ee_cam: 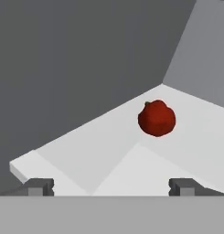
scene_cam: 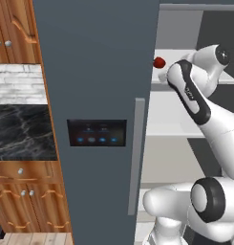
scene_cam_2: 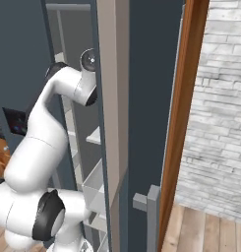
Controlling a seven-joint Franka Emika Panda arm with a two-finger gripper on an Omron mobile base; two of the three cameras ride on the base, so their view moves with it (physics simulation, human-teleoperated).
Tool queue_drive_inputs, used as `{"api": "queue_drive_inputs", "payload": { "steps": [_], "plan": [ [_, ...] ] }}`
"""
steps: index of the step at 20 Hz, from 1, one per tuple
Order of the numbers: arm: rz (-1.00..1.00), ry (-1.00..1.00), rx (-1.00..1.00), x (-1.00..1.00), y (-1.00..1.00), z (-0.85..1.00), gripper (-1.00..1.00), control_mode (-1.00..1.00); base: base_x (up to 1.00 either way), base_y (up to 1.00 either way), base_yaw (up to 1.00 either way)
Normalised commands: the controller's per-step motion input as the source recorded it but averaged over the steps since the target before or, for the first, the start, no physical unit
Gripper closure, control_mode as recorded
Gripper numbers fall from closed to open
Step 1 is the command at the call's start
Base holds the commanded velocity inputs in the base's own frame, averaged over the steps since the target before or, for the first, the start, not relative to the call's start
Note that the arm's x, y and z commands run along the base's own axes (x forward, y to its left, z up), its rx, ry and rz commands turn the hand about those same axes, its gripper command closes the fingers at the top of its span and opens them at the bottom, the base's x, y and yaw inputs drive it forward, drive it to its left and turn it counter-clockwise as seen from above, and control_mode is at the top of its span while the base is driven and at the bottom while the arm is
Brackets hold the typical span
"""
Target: Take the cheese, chicken drumstick, and bell pepper from the fridge and place them on the plate on the dining counter to create an appetizer plate.
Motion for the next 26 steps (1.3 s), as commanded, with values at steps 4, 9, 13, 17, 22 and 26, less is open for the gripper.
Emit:
{"api": "queue_drive_inputs", "payload": {
  "steps": [4, 9, 13, 17, 22, 26],
  "plan": [
    [0.00, 0.06, 0.00, 0.23, -0.04, 0.17, -1.00, -1.00, 0.00, 0.00, 0.00],
    [0.00, 0.01, 0.00, 0.08, -0.18, 0.00, -1.00, -1.00, 0.00, 0.00, 0.00],
    [0.00, 0.00, 0.00, 0.06, -0.18, 0.00, -1.00, -1.00, 0.00, 0.00, 0.00],
    [0.00, 0.01, 0.00, 0.19, -0.10, 0.00, -1.00, -1.00, 0.00, 0.00, 0.00],
    [0.01, 0.07, 0.01, 0.28, -0.10, 0.00, -1.00, -1.00, 0.00, 0.00, 0.00],
    [0.01, 0.11, 0.03, 0.34, -0.12, 0.00, -1.00, -1.00, 0.00, 0.00, 0.00]
  ]
}}
